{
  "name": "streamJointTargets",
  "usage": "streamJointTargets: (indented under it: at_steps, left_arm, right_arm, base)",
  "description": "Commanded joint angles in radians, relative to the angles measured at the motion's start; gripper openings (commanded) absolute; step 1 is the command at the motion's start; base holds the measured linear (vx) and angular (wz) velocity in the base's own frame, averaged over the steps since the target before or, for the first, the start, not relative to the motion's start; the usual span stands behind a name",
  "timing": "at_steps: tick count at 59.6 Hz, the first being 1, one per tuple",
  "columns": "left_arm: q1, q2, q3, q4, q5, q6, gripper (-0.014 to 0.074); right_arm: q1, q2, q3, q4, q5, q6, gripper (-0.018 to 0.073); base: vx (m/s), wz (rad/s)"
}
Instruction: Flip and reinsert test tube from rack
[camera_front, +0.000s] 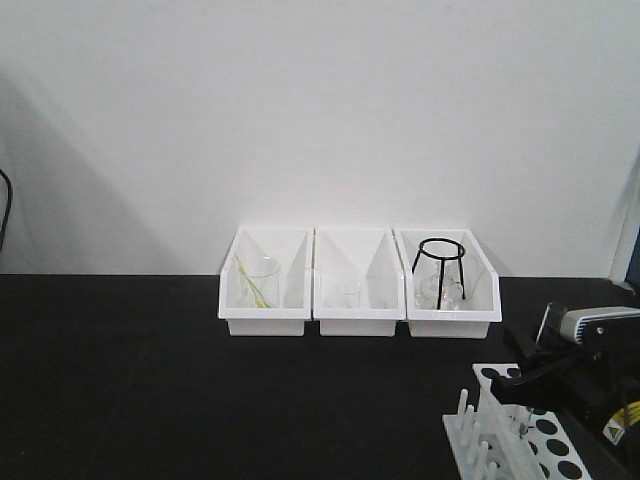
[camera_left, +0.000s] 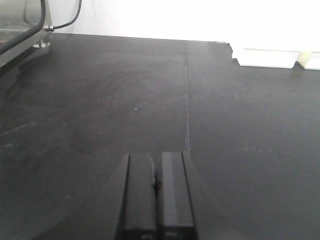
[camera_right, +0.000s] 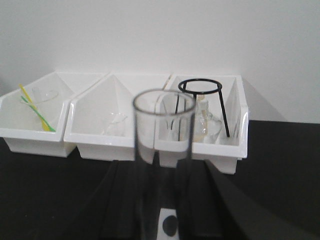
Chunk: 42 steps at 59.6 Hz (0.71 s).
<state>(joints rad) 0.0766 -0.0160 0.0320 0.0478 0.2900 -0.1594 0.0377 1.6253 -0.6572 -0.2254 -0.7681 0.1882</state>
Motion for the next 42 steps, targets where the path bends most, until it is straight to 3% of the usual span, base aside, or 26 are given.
streamJointTargets:
  at_steps: [1,30,42]
  left_arm:
    - [-0.007,-0.011,0.0,-0.004,-0.087,0.0,-0.0006]
    - [-0.007,-0.011,0.0,-0.004,-0.087,0.0,-0.0006]
    - [-0.007,-0.011,0.0,-0.004,-0.087,0.0,-0.0006]
  right_arm:
    - [-0.005,-0.006,-0.025,0.004,-0.097,-0.012,-0.0008]
    - [-0.005,0.105,-0.025,-0.004,-0.104,-0.012,0.0011]
    - [-0.005,0.12,-0.024,-0.004,-0.105,-0.012,0.0127]
  base:
    - [0.0,0.0]
    - [0.0,0.0]
    - [0.0,0.0]
